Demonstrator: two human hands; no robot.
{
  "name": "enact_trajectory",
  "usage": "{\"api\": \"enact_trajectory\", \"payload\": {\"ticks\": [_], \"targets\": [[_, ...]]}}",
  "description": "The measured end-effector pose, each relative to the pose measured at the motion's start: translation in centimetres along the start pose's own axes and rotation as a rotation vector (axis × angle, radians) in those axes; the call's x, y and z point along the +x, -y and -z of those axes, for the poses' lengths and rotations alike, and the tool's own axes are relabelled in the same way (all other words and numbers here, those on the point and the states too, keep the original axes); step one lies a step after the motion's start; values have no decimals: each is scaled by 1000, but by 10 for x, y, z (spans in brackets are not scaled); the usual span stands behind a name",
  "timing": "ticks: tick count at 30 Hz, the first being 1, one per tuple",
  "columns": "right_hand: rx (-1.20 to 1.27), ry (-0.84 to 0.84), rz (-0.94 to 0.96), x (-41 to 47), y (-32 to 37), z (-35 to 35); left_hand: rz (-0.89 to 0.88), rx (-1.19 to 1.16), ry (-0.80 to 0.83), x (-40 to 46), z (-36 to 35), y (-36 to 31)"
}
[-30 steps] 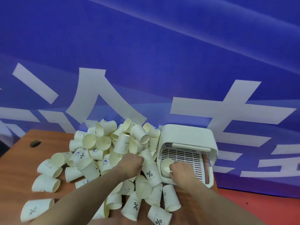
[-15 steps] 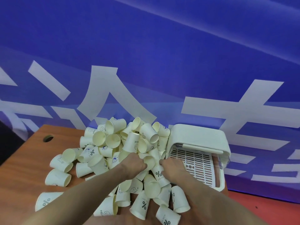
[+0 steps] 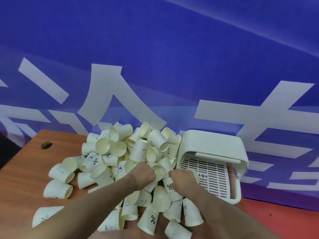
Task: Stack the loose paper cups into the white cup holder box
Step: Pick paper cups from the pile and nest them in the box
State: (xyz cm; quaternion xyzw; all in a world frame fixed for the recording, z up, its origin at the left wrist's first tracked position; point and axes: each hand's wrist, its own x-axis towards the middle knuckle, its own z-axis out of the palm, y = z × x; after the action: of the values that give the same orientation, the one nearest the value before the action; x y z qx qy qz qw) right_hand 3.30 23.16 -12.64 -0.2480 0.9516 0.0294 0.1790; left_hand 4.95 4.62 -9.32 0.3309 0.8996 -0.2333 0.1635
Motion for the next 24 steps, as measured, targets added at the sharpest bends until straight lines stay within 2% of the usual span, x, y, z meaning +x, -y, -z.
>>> {"api": "enact_trajectory", "payload": {"ticks": [6, 12, 18, 24], "targets": [[6, 7, -29, -12, -4, 8, 38, -14, -20, -3, 1, -3], [43, -64, -55, -39, -8, 15, 138, -94, -136, -11, 5, -11], [74, -124, -78, -70, -14, 21, 203, -140, -140, -19, 17, -25], [62, -209, -128, -102, -35, 26, 262, -205, -324, -15, 29, -40]]}}
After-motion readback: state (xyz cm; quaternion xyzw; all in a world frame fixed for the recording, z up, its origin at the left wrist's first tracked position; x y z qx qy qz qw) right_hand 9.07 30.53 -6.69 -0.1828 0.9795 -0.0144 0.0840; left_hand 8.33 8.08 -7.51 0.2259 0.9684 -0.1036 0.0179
